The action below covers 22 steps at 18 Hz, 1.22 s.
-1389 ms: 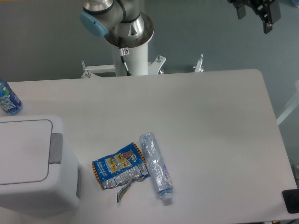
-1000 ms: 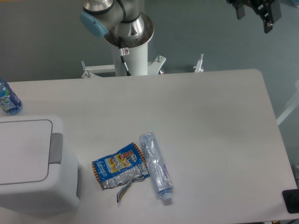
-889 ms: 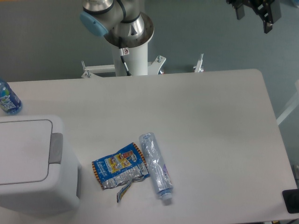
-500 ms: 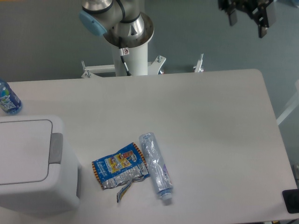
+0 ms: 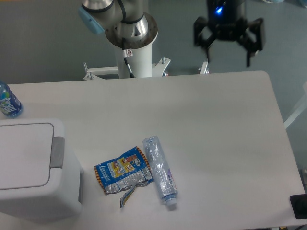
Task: Open the trash can
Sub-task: 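Lower the open gripper over the white trash can's lid edge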
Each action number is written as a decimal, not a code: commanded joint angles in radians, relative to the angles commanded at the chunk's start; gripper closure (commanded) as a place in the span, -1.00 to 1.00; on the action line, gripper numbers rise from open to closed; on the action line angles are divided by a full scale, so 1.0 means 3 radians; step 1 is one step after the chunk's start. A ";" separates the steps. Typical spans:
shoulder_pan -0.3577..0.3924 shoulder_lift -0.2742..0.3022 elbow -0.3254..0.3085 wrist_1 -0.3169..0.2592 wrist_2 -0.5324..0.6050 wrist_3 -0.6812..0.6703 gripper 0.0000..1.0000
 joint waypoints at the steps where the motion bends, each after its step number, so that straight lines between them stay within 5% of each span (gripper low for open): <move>1: -0.0066 -0.0036 0.0000 0.0067 -0.0092 -0.0292 -1.00; 6: -0.0465 -0.0153 0.0010 0.0124 -0.0307 -0.1403 -1.00; 10: -0.0568 -0.0245 -0.0010 0.0399 -0.0716 -0.1924 -1.00; 22: -0.1069 -0.0547 -0.0036 0.0604 -0.0737 -0.2028 -1.00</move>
